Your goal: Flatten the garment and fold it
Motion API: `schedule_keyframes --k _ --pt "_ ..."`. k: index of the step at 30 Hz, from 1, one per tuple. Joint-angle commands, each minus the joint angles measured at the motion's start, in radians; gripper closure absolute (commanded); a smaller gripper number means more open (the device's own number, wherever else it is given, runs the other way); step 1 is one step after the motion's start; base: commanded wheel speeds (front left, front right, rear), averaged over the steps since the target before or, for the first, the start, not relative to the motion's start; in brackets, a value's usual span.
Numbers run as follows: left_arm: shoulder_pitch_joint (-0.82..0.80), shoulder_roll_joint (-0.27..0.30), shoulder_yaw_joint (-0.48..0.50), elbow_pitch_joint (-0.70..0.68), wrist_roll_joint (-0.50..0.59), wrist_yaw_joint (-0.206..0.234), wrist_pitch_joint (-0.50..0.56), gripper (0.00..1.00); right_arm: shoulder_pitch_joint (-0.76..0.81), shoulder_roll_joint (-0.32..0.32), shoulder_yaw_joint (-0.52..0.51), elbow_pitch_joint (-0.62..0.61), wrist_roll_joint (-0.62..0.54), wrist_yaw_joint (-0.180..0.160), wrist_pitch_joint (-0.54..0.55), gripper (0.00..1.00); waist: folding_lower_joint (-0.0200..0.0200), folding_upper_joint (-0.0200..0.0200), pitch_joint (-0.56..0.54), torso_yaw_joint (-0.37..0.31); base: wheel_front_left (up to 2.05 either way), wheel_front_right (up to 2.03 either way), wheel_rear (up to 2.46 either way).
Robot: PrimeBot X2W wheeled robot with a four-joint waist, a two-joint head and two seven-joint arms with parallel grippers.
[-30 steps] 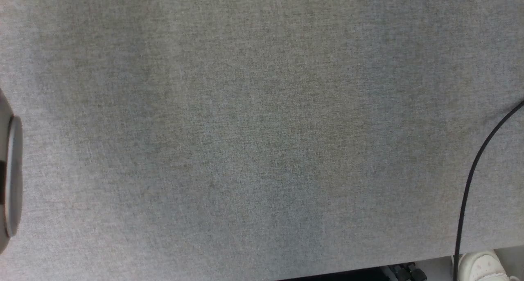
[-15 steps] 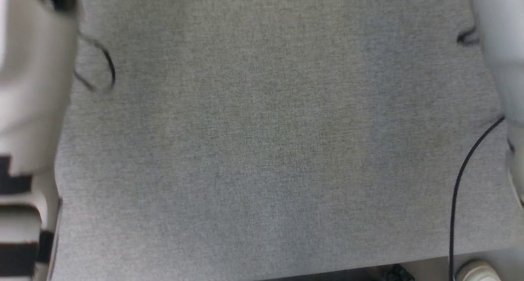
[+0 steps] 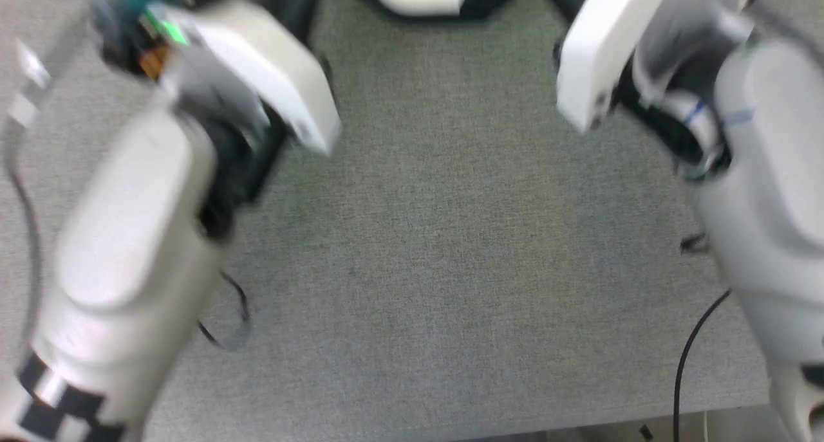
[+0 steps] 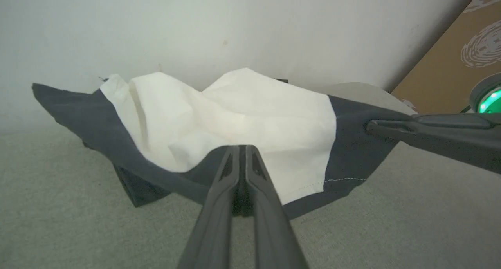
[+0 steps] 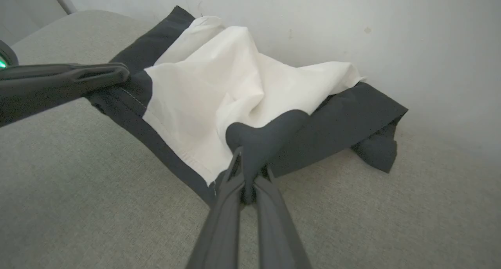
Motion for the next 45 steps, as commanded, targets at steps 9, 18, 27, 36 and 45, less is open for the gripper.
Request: schedule_keyframes --k 9,18,27,36,45 --pt "0.269 -0.041 -0.052 -0.105 -0.05 0.067 -0.019 1.0 0.274 0.004 -0.008 -0.192 0.034 -0.001 0.075 1.0 0.0001 0.0 -0.128 0.037 0.0 0.0 0.0" --pt "0.44 -0.015 -0.064 -0.185 -0.056 0.099 -0.071 1.0 0.576 0.016 -0.119 -0.352 0.029 -0.001 0.135 1.0 0.0001 0.0 -0.227 0.061 0.0 0.0 0.0" --pt "0.671 -0.003 -0.084 -0.27 -0.054 0.166 -0.148 1.0 0.9 0.095 -0.239 -0.472 0.028 -0.001 0.167 1.0 0.0001 0.0 -0.331 0.058 0.0 0.0 0.0" --pt "0.847 -0.003 -0.102 -0.293 -0.059 0.218 -0.211 1.0 1.106 0.14 -0.288 -0.534 0.009 -0.001 0.17 1.0 0.0001 0.0 -0.388 0.05 0.0 0.0 0.0" --pt "0.914 -0.009 -0.145 -0.261 -0.041 0.228 -0.235 1.0 1.217 0.152 -0.3 -0.54 -0.016 -0.001 0.169 1.0 0.0001 0.0 -0.417 0.04 0.0 0.0 0.0"
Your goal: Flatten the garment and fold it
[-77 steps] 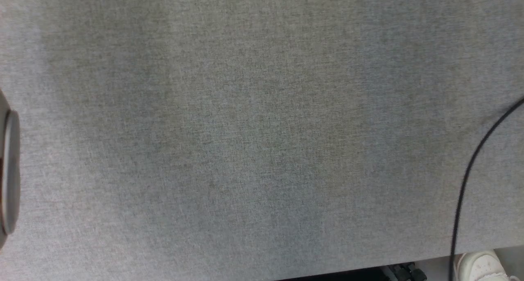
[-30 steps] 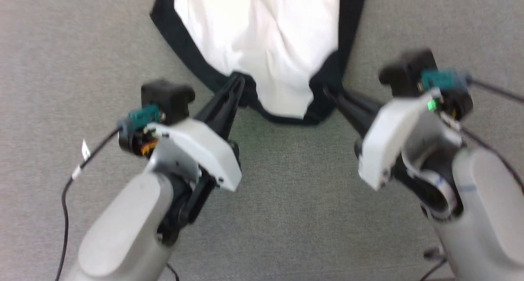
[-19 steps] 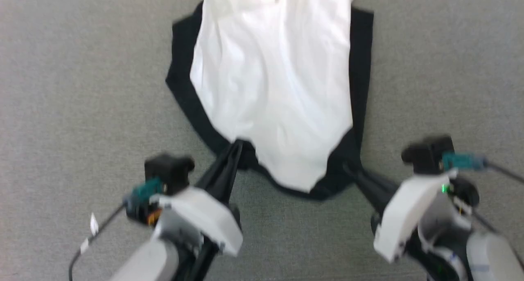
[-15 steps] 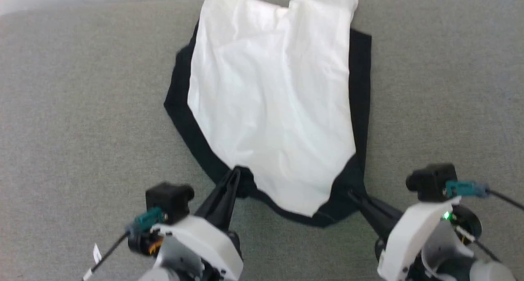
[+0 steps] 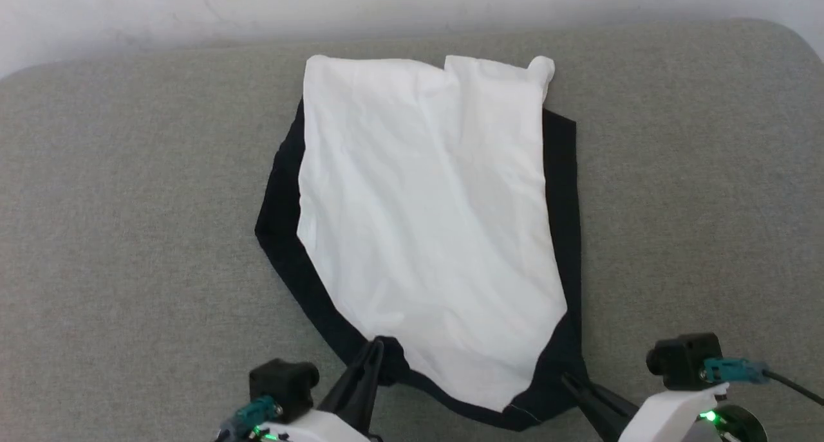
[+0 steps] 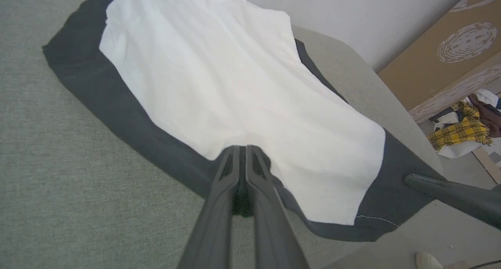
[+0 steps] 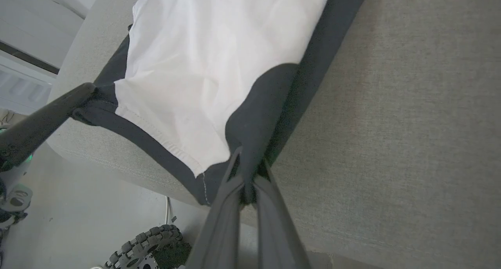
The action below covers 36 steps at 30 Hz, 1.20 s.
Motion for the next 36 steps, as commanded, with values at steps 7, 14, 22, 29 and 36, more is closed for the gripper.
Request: schedule_keyframes --k 7,14,22,29,36 --pt "0.022 -0.007 -0.012 0.07 0.014 0.009 -0.019 1.0 0.017 0.006 0.007 0.04 -0.084 -0.001 -0.098 1.0 0.0001 0.0 -0.019 -0.004 0.0 0.0 0.0" --pt "-0.02 -0.029 -0.011 0.208 -0.019 -0.009 0.013 1.0 -0.032 0.007 0.05 0.181 -0.132 -0.001 -0.155 1.0 0.0001 0.0 -0.018 0.0 0.0 0.0 0.0" --pt "-0.104 -0.068 -0.009 0.362 -0.05 -0.051 0.034 1.0 -0.125 0.008 0.066 0.367 -0.146 -0.001 -0.191 1.0 0.0001 0.0 0.005 0.007 0.0 0.0 0.0" --pt "-0.159 -0.098 -0.008 0.471 -0.064 -0.062 0.049 1.0 -0.193 0.009 0.067 0.487 -0.157 -0.001 -0.219 1.0 0.0001 0.0 0.02 0.013 0.0 0.0 0.0" --pt "-0.161 -0.115 0.024 0.458 -0.091 -0.06 0.014 0.05 -0.212 0.01 0.041 0.477 -0.136 -0.001 -0.234 0.0 0.0001 0.0 0.018 0.013 0.0 0.0 0.0"
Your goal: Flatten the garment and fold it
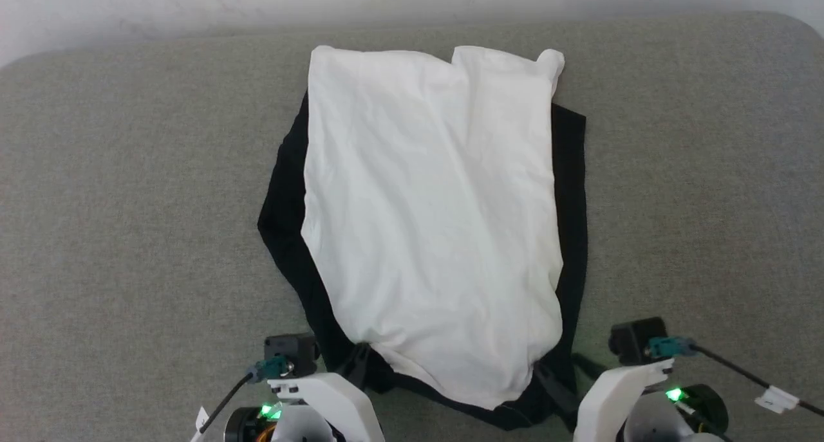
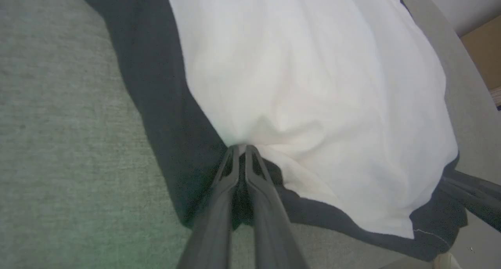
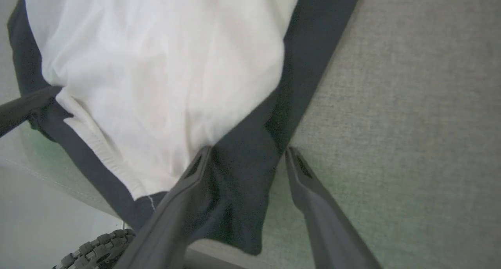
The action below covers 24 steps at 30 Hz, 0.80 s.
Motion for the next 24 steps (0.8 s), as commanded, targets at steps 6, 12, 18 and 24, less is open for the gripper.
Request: schedule_keyframes --k 6,12,18,24 --pt "0.07 0.028 0.057 -0.133 -0.026 0.048 -0.038 0.0 0.049 0.003 -0.079 -0.154 0.07 -0.001 0.013 0.0 -0.0001 0.0 -0.024 0.002 0.0 0.0 0.0" --pt "0.148 0.051 0.141 -0.323 0.019 0.113 -0.202 0.0 0.087 0.003 -0.164 -0.344 0.088 -0.001 -0.131 0.0 -0.0001 0.0 -0.044 0.0 0.0 0.0 0.0" --pt "0.154 0.018 0.242 -0.465 0.235 0.082 -0.296 0.0 0.098 0.003 -0.199 -0.38 0.013 -0.001 -0.39 0.0 -0.0001 0.0 -0.062 0.003 0.0 0.0 0.0" --pt "0.224 -0.023 0.285 -0.482 0.519 0.036 -0.296 0.0 0.13 0.003 -0.227 -0.311 -0.069 -0.001 -0.577 0.0 -0.0001 0.0 -0.083 0.001 0.0 0.0 0.0"
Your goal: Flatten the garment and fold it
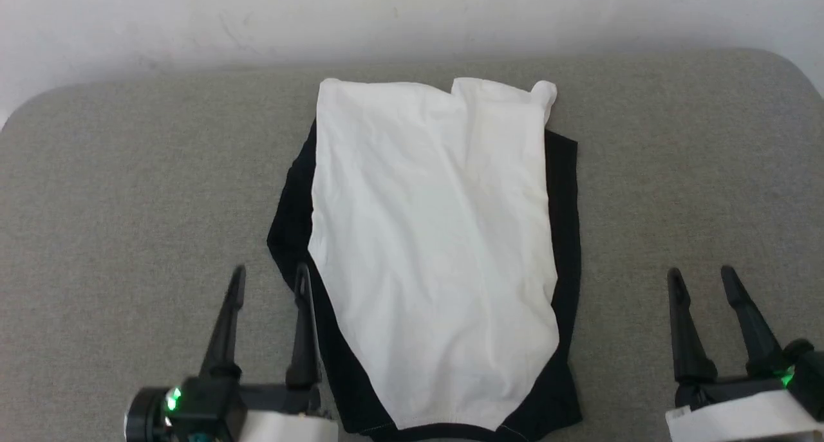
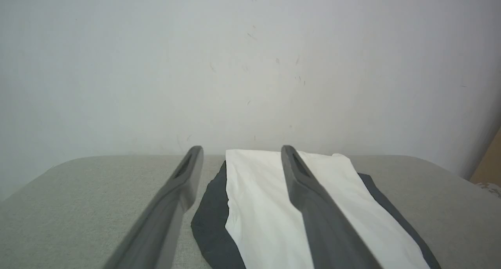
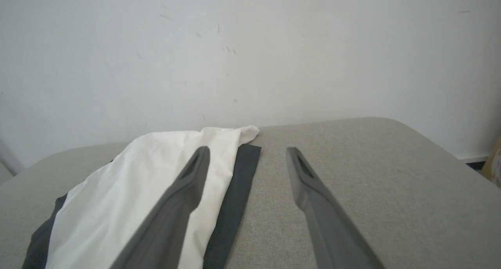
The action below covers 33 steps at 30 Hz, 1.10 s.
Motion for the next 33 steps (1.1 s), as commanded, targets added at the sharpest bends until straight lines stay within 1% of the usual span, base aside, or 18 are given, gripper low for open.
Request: schedule_keyframes --k 1,6,8,13,17,21,23,25,28,33 --pt "0.035 -0.01 0.004 0.019 0.023 -0.011 -0.004 0.0 0.019 0.002 -0.004 0.02 -0.005 -0.001 -0.024 0.0 0.0 0.0 -0.009 -0.002 0.0 0.0 0.0" --pt "0.109 -0.078 0.065 0.041 0.037 -0.024 -0.004 0.0 0.053 0.002 -0.018 0.087 0.009 -0.001 -0.073 0.0 0.0 0.0 -0.024 -0.007 0.0 0.0 0.0" --pt "0.128 -0.098 0.088 0.042 0.037 -0.043 -0.004 0.0 0.059 0.002 -0.017 0.101 0.012 -0.001 -0.083 0.0 0.0 0.0 -0.031 -0.007 0.0 0.0 0.0" --pt "0.137 -0.128 0.138 0.051 0.04 -0.093 -0.004 0.0 0.057 0.002 -0.015 0.116 0.011 -0.001 -0.091 0.0 0.0 0.0 -0.048 -0.007 0.0 0.0 0.0" --pt "0.097 -0.117 0.153 0.079 0.043 -0.162 -0.004 0.0 0.057 0.002 -0.014 0.116 0.01 -0.001 -0.094 0.0 0.0 0.0 -0.05 -0.002 0.0 0.0 0.0" --pt "-0.005 -0.067 0.163 0.129 0.038 -0.228 0.005 0.0 0.057 0.002 -0.003 0.115 0.008 -0.001 -0.093 0.0 0.0 0.0 -0.03 0.0 0.0 0.0 0.0" --pt "-0.081 -0.035 0.166 0.144 0.031 -0.259 0.055 0.0 0.053 0.002 0.001 0.112 0.011 -0.001 -0.092 0.0 0.0 0.0 -0.009 -0.001 0.0 0.0 0.0" --pt "-0.167 -0.016 0.18 0.149 0.01 -0.278 0.122 0.0 0.047 0.002 0.001 0.108 0.012 -0.001 -0.092 0.0 0.0 0.0 0.019 -0.001 0.0 0.0 0.0" --pt "-0.307 0.02 0.192 0.168 -0.025 -0.312 0.258 0.0 0.03 0.002 -0.001 0.102 0.014 -0.001 -0.092 0.0 0.0 0.0 0.069 -0.001 0.0 0.0 0.0" --pt "-0.549 0.053 0.219 0.243 -0.135 -0.363 0.498 0.0 -0.008 0.002 0.007 0.095 0.009 -0.001 -0.089 0.0 0.0 0.0 0.167 -0.01 0.0 0.0 0.0"
